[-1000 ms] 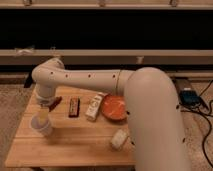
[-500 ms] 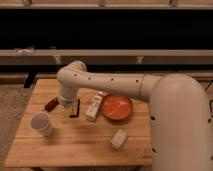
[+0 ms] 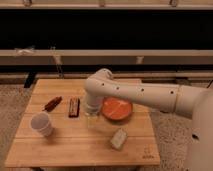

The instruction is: Place the white sponge in the ceramic cup

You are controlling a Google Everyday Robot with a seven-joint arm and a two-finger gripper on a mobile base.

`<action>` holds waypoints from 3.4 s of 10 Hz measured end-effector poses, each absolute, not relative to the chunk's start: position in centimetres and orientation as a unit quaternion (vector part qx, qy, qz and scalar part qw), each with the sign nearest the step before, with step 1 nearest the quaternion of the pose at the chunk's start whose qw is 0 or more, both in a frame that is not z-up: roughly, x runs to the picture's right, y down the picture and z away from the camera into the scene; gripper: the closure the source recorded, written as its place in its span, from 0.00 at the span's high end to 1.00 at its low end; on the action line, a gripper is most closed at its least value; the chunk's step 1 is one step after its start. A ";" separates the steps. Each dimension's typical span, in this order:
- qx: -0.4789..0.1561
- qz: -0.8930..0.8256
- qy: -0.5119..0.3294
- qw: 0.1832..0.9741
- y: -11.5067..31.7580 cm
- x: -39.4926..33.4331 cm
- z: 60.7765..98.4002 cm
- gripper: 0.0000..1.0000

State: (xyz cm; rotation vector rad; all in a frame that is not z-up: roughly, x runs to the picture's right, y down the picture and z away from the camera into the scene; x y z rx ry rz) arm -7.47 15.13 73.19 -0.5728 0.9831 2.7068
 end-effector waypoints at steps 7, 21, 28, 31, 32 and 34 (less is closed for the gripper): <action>-0.096 0.917 0.379 0.082 24.2 4.8 73.4 0.80; -0.008 0.924 0.368 0.101 28.5 6.9 77.5 0.44; -0.023 0.941 0.325 0.096 22.8 2.2 75.0 0.00; -0.067 0.944 0.306 0.104 19.6 -3.0 74.4 0.00; -0.079 0.944 0.302 0.105 18.8 -4.4 74.3 0.00; -0.114 0.943 0.291 0.112 16.4 -8.2 73.9 0.00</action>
